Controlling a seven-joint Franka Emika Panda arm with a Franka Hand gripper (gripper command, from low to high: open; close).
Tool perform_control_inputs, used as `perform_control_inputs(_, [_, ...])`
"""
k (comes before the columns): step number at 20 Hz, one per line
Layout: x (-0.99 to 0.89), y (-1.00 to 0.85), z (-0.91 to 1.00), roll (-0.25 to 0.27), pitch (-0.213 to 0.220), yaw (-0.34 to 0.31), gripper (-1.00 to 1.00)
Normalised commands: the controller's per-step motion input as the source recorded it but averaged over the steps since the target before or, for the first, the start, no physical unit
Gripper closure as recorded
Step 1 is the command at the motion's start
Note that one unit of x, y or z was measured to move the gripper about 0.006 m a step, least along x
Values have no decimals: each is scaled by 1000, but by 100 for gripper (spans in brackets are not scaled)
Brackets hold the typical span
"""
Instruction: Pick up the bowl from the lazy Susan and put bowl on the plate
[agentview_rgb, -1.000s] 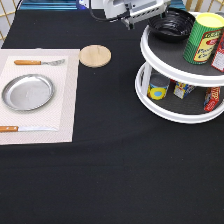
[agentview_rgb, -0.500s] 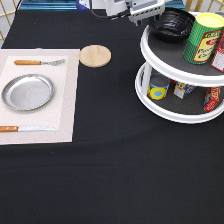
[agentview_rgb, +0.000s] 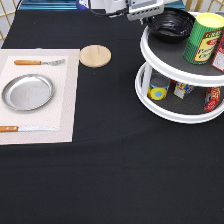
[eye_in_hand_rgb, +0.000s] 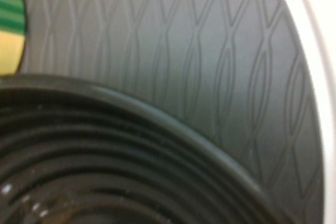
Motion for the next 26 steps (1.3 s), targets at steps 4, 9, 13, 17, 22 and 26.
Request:
perform_control_inputs(4, [-31, -796, 1000, 113, 86, -11, 100])
perform_control_inputs(9, [-16, -891, 897, 64, 74, -25, 100])
perform_control_inputs(13, [114, -974, 321, 23, -11, -19, 100])
perform_control_inputs(17, [176, -944, -105, 0, -120, -31, 100])
perform_control_inputs(22, [3, -451, -398, 0, -207, -220, 100])
perform_control_inputs(26, [0, -259, -354, 0, -185, -288, 100])
